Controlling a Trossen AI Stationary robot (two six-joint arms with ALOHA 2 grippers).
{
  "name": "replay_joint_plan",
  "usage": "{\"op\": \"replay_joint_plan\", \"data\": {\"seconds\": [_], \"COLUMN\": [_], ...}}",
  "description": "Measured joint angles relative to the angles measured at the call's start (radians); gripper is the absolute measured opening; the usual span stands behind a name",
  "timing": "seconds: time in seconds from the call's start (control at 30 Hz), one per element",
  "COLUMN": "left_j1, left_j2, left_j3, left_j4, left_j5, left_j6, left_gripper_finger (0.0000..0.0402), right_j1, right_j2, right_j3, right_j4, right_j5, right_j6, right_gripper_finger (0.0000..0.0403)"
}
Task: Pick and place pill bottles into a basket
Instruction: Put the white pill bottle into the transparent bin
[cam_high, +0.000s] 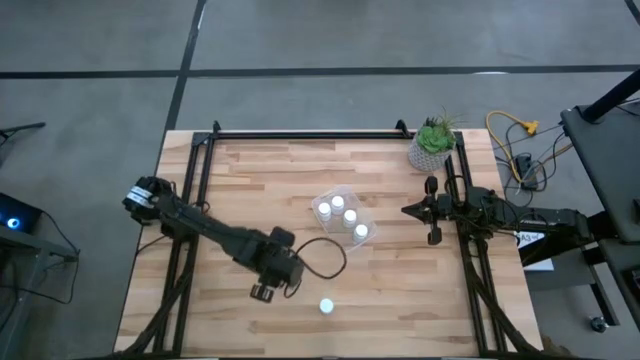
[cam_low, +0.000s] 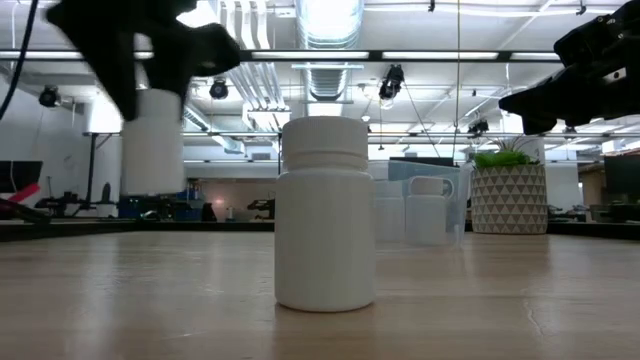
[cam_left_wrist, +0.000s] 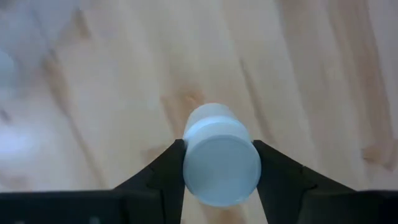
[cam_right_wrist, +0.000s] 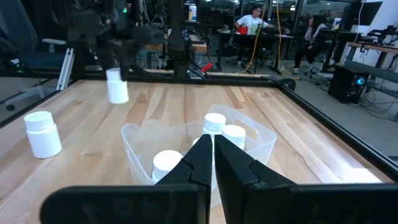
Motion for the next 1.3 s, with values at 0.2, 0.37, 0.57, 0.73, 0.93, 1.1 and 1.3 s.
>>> {"op": "replay_joint_plan", "data": {"seconds": [0.2,0.37,0.57,0.73,0.93,1.1,1.3], "left_j1": [0.121,0.23,0.349,0.415,0.45,0.452,0.464], "left_j2": [-0.027,-0.033,-0.034,-0.03,-0.023,0.001,0.027], "left_j3": [0.033,0.072,0.11,0.122,0.122,0.139,0.151], "left_j4": [0.002,0.007,0.094,0.146,0.192,0.208,0.222], "left_j5": [-0.015,-0.018,0.047,0.095,0.119,0.129,0.129], "left_j6": [0.158,0.302,0.455,0.521,0.57,0.603,0.628], "left_gripper_finger": [0.0141,0.0141,0.0141,0.0141,0.0141,0.0141,0.0141], "right_j1": [0.0,0.0,0.0,0.0,0.0,0.0,0.0], "right_j2": [0.0,0.0,0.0,0.0,0.0,0.0,0.0], "right_j3": [0.0,0.0,0.0,0.0,0.0,0.0,0.0], "right_j4": [0.0,0.0,0.0,0.0,0.0,0.0,0.0], "right_j5": [0.0,0.002,0.0,0.0,0.0,0.001,0.0], "right_j6": [-0.001,-0.001,-0.001,-0.001,0.0,0.0,-0.002], "right_gripper_finger": [0.0009,0.0009,0.0009,0.0009,0.0009,0.0009,0.0009]}}
